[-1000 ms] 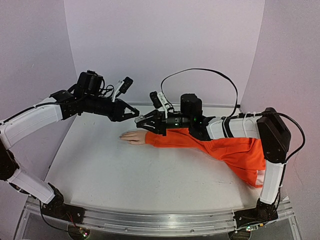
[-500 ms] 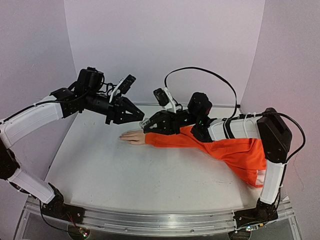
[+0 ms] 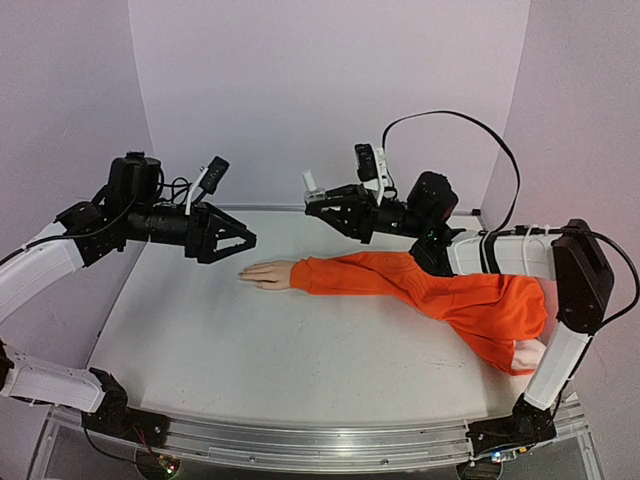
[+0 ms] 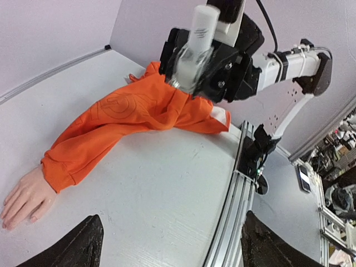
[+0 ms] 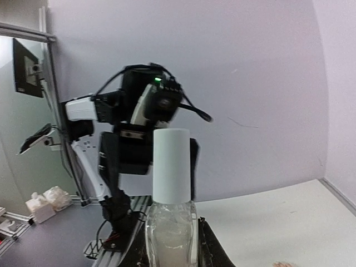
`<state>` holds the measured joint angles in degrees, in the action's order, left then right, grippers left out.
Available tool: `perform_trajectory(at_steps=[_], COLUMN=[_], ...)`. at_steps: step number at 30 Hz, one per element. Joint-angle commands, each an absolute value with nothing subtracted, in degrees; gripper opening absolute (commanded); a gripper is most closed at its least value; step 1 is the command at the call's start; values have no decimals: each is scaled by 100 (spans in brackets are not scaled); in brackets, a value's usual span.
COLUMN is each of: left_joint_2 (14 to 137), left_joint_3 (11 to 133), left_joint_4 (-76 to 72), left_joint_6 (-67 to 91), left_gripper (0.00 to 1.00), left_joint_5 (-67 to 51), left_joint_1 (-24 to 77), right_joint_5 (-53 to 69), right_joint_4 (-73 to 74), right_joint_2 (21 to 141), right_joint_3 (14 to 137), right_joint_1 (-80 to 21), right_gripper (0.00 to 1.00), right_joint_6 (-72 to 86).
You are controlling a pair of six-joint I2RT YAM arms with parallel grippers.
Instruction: Paint the nails
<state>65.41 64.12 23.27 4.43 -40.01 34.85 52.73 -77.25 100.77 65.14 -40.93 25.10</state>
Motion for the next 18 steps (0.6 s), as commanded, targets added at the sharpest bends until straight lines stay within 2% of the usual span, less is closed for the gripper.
perform_trajectory(at_steps=[1, 4, 9, 13, 18], left_joint_2=[6245, 6141, 6300, 6560, 6863], left_joint_3=[6133, 5954, 6286, 6530, 6742], left_joint_4=[1302, 621, 447, 300, 214], left_joint_6=[2139, 3202, 3628, 3654, 3539], left_gripper=[87, 87, 88, 87, 80], left_joint_5=[-3141, -2345, -1250, -939, -833], left_joint_1=[3514, 3805, 4089, 4162, 4253], right_joint_5=[3484, 1528, -1157, -2129, -2328], right_joint_4=[-6838, -6387, -6260, -6299, -6319], right_joint_2=[9617, 9434, 9591, 9801, 9973], right_joint_3=[6445, 6363, 6521, 6691, 6859], right_joint_1=[-4221, -4669, -5472, -5872, -6145], right_gripper=[0, 0, 0, 0, 0], right_joint_6=[1147, 316, -619, -1069, -1312])
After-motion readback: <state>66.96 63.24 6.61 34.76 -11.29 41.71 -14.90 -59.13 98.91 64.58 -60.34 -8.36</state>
